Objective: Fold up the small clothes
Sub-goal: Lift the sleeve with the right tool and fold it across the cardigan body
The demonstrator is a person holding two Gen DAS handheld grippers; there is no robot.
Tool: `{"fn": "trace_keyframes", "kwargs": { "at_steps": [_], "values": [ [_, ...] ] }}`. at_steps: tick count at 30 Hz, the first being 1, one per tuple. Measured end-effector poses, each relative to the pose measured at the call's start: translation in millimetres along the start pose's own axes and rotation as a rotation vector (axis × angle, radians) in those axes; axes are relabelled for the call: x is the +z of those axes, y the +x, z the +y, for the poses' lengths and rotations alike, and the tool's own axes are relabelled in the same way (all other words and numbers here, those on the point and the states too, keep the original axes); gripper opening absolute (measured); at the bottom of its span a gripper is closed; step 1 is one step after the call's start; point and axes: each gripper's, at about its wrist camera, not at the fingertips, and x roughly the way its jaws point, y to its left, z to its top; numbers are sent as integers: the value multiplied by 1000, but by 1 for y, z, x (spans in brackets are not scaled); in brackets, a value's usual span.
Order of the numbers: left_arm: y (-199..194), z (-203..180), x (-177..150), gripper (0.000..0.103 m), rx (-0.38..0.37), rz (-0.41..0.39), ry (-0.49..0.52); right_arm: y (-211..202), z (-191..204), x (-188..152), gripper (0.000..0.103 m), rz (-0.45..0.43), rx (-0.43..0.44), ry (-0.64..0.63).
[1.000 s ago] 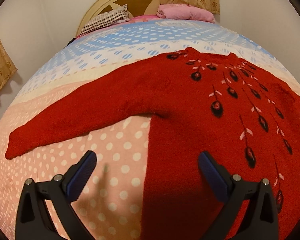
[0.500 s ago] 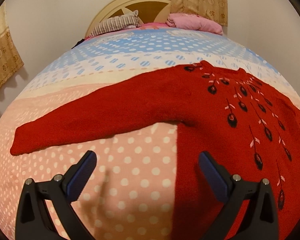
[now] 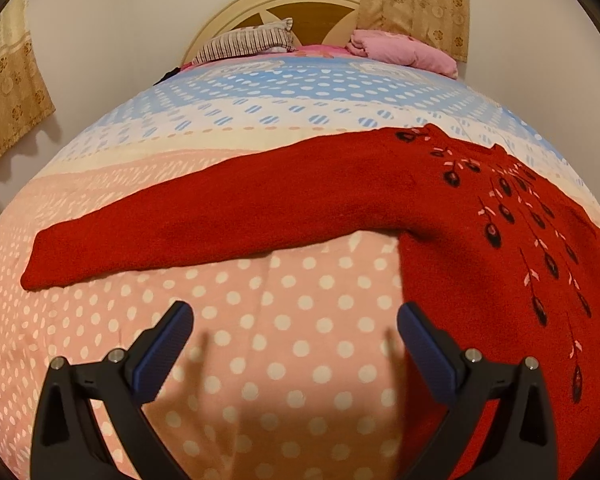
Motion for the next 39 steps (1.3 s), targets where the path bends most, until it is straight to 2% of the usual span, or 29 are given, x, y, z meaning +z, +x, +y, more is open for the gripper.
{"fn": "trace_keyframes", "kwargs": {
  "at_steps": [10,21,27,34,36,38,39],
  "values": [
    [5,12,-6,103,-28,9,-33,12,98,25,9,-15,82,-127],
    [10,20,-10,103,-67,15,-78,35,206,19,9,-2,175,-279],
    [10,22,-12,103,-68,14,-97,62,261,-3,9,41,231,-344],
    [15,15,-12,103,-61,42,-72,124,324,-67,9,144,285,-437],
    [17,13,-13,103,-59,55,-59,150,340,-90,10,216,351,-429],
    [18,14,-13,103,-66,62,-62,175,352,-115,24,304,442,-415],
    [19,15,-14,103,-79,68,-65,183,357,-130,45,339,480,-428]
  ]
}}
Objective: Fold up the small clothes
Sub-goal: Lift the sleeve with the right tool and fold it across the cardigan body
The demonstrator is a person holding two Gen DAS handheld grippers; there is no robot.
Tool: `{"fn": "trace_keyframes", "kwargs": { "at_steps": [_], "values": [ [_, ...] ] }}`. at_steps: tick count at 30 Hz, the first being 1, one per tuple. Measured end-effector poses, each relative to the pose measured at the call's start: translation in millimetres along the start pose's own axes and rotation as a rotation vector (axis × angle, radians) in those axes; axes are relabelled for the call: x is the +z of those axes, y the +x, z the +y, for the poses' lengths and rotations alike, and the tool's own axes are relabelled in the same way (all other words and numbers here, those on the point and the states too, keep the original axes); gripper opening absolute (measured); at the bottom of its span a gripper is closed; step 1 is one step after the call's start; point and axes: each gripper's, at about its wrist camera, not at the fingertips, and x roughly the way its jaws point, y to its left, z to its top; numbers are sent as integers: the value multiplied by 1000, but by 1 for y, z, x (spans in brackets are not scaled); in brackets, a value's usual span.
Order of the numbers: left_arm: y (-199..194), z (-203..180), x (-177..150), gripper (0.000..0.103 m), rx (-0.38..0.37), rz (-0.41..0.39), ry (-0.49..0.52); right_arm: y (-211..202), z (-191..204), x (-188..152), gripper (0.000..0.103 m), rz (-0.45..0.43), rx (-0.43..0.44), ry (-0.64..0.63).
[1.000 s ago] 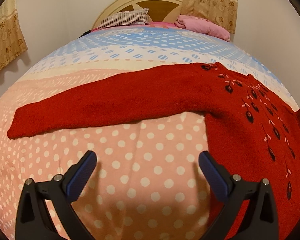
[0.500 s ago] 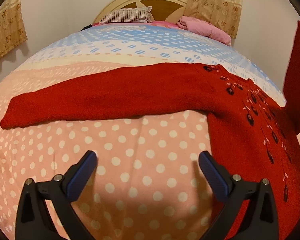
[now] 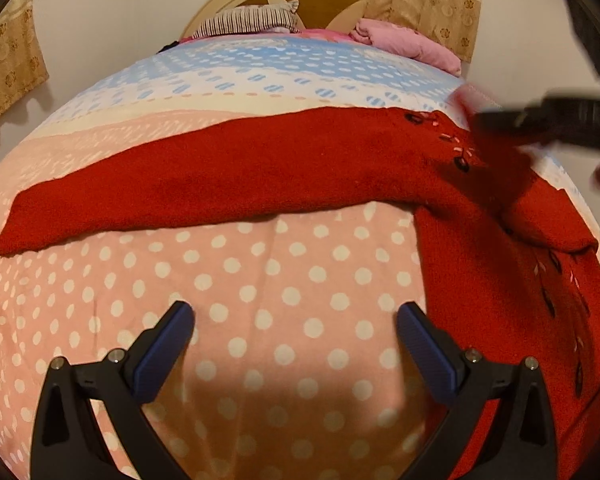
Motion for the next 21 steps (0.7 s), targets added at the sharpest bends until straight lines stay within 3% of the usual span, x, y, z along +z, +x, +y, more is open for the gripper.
{"fn": "trace_keyframes", "kwargs": {
  "at_steps": [1,4,8,16,21],
  "values": [
    [0,0,0,103,-7,3,1,5,3,-6,59,8,13,-12],
    [-2,-2,-3,103,-31,14,27,0,4,-25,59,6,46,-21],
    [-10,-2,-5,102,-78,11,31,-41,-32,-53,59,-27,53,32],
    [-32,-22,49,101,-95,-85,21,-118,-146,-119,59,-102,-223,226],
    [1,-67,76,101,-54,-52,107,-132,-198,-153,59,-83,-327,369]
  ]
}}
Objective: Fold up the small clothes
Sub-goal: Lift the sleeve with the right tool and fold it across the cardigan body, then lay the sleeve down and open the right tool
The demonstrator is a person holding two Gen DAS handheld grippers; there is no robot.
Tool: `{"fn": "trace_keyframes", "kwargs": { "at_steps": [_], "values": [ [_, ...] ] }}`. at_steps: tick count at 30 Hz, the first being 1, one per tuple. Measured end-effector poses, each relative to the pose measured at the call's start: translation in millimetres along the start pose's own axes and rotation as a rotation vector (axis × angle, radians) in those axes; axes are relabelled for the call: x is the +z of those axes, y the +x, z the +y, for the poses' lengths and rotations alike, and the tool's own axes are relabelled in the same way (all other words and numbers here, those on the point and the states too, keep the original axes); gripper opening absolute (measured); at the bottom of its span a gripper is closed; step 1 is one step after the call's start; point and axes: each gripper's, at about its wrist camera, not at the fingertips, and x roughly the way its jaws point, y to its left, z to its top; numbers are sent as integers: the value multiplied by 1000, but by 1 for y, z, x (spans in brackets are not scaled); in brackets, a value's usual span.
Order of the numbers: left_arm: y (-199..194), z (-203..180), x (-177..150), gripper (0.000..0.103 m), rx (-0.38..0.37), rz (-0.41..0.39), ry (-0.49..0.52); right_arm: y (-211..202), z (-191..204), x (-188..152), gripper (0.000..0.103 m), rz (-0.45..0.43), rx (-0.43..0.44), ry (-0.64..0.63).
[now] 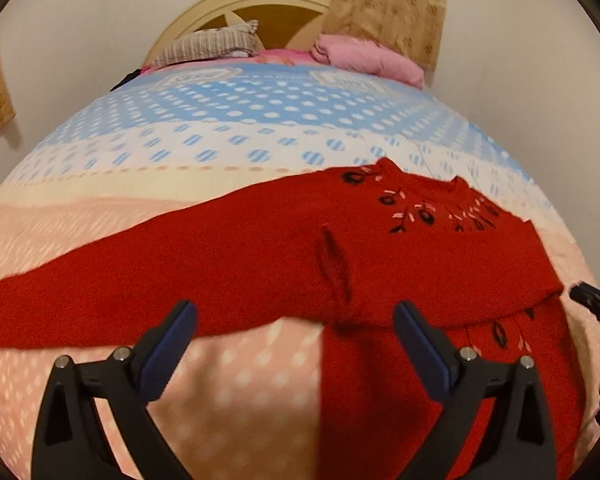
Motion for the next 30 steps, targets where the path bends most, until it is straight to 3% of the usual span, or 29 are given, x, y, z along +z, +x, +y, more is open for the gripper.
{"fn": "trace_keyframes", "kwargs": {
  "at_steps": [2,6,11,12,15,18,20,23,25,27,30],
  "values": [
    [15,-9,3,101,61,8,17,7,-10,-5,59,20,-47,-9],
    [60,-16,-1,103,247,57,84,19,-14,-9,59,24,-20,13],
    [58,-6,-5,103,239,50,68,28,1,-12,59,15,-16,-30],
    [56,-6,-5,102,234,44,64,26,3,-9,59,-3,-25,-41],
    [48,-17,-6,72,145,28,81,24,1,-6,59,-31,-15,-27],
    [44,-29,-3,64,20,37,88,33,1,-11,59,-19,-11,-16],
    [50,-35,-2,54,8,66,99,41,2,-19,59,5,-5,-8],
    [53,-25,-1,40,-49,76,28,39,1,-23,59,-6,0,-2],
    [49,-15,-1,15,-85,61,-14,39,-1,-24,59,-3,8,7],
    [42,-9,-2,14,-125,25,-36,40,-2,-25,59,0,13,12],
    [32,-3,-3,13,-127,7,-50,41,-2,-26,59,-1,10,9]
  ]
}}
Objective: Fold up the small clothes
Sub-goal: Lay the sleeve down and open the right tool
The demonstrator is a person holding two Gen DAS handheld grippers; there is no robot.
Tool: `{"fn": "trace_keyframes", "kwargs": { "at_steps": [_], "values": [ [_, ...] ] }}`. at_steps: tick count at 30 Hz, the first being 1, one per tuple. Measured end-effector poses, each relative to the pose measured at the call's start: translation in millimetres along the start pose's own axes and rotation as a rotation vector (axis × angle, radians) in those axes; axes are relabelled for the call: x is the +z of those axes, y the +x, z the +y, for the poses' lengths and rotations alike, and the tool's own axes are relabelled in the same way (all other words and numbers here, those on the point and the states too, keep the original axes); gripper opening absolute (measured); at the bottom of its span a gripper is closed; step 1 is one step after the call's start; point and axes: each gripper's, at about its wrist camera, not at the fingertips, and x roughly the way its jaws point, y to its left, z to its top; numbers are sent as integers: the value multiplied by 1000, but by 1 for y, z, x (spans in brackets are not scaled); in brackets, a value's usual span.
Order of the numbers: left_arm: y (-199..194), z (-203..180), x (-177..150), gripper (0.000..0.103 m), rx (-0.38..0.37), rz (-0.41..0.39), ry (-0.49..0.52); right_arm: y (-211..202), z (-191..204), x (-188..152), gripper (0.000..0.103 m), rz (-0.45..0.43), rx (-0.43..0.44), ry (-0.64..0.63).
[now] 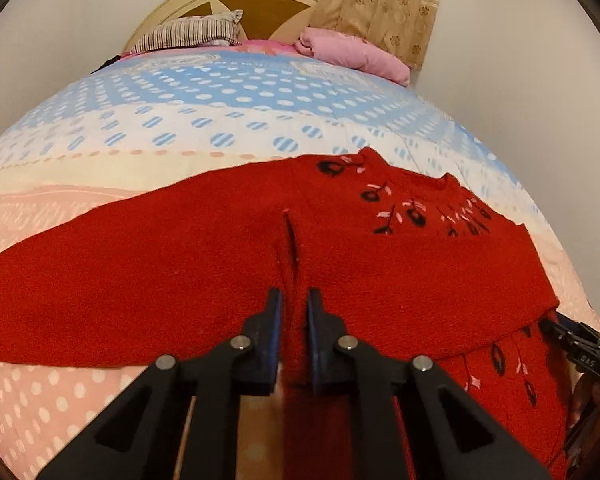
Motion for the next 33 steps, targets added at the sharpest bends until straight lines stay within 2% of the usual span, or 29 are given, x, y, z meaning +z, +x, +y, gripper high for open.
{"fn": "trace_keyframes", "kwargs": {
  "at_steps": [3,6,8,10,11,12,13,14,15,17,19,24,27,30,33],
  "values": [
    [-2,3,-2,13,6,-8,-3,-3,-2,0,59,-10,7,10],
    [5,1,-7,14,33,4,22,-23,-7,4,59,-89,-4,39],
    [8,-2,-9,19,45,6,31,-39,-1,13,59,-146,-7,9],
    [12,-5,-9,24,61,19,40,-45,12,24,59,-161,36,-52],
    [13,-6,-10,28,73,21,46,-44,20,30,59,-154,74,-80],
    [13,-9,-10,39,95,24,60,-40,28,35,59,-137,128,-101],
    [13,-11,-10,49,105,23,66,-32,32,38,59,-107,169,-108],
    [12,-10,-11,54,110,21,66,-18,36,41,59,-45,206,-110],
    [10,-8,-11,59,109,15,59,1,35,40,59,28,187,-107],
    [5,-4,-13,61,83,7,44,22,26,33,58,96,122,-93],
    [-5,4,-18,73,94,-14,33,17,24,27,58,60,127,-101],
    [-32,21,-25,74,110,-59,56,-3,43,22,59,60,58,-196],
    [-47,38,-26,74,136,-80,45,-21,48,34,60,25,116,-163],
    [-58,62,-27,74,198,-84,33,-18,70,47,62,4,105,-191],
    [-67,97,-31,74,279,-72,-4,4,88,52,62,33,115,-205]
  ]
}}
